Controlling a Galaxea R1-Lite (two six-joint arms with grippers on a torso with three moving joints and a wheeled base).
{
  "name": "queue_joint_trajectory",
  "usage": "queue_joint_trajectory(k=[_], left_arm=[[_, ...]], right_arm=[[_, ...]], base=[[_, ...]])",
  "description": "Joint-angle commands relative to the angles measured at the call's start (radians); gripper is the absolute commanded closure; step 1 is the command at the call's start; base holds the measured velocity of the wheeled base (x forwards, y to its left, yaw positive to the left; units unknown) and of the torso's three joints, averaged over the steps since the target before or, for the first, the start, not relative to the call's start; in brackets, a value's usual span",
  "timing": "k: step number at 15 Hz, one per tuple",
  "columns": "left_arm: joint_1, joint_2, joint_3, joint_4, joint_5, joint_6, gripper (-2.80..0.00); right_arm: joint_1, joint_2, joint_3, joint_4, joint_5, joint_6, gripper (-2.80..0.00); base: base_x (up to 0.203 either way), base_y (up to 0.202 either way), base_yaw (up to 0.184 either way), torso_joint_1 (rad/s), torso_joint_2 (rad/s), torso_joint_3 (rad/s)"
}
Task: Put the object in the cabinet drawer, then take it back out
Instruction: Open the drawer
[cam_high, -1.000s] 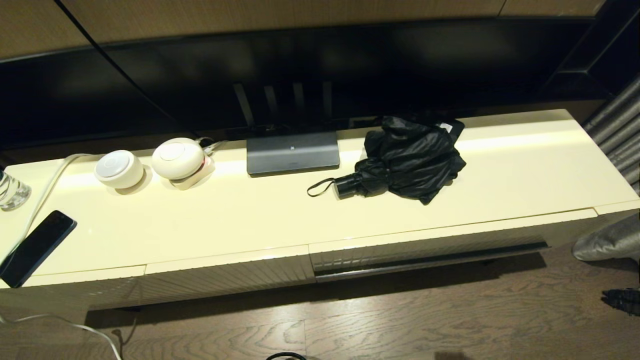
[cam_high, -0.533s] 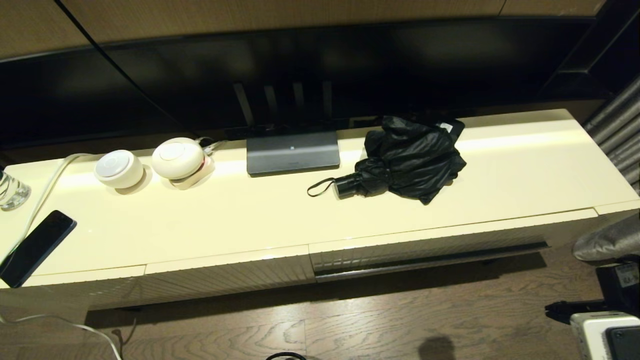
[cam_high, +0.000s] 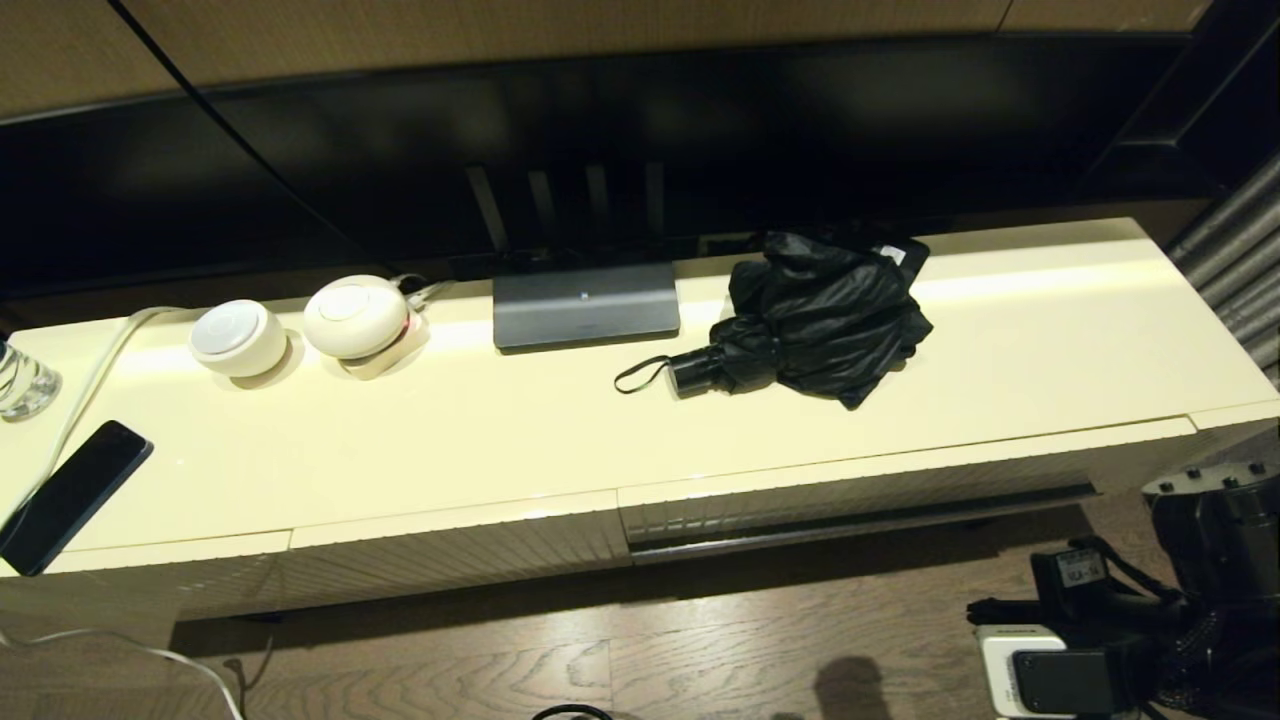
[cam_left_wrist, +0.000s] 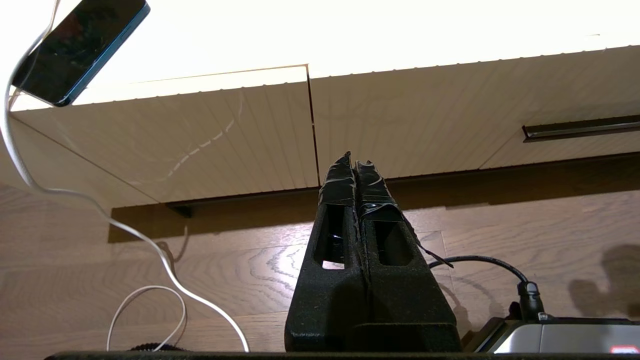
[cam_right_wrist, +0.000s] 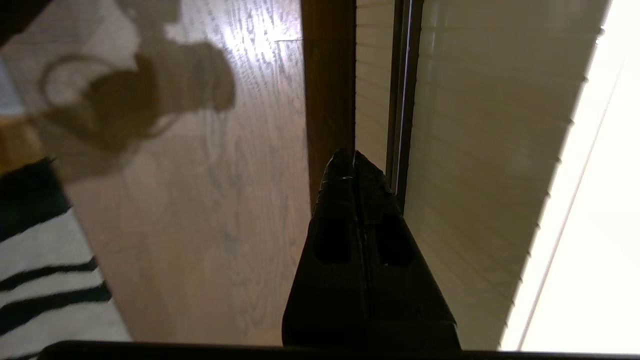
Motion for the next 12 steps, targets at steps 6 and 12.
queue_joint_trajectory(k=[6,12], left_arm=[[0.000,0.001,0.003,0.001,0.001,0.000,0.00],[0.000,0.001,0.003,0.001,0.001,0.000,0.00]], right_arm=[[0.020,0.267,0.126,-0.385,-0.051,-0.014,0.00],[0.067,0.371,0.190,-0.494,-0.111,-0.008,-2.80]], base=[[0.000,0.000,0.000,0.000,0.00,0.000],[0.000,0.000,0.000,0.000,0.00,0.000]])
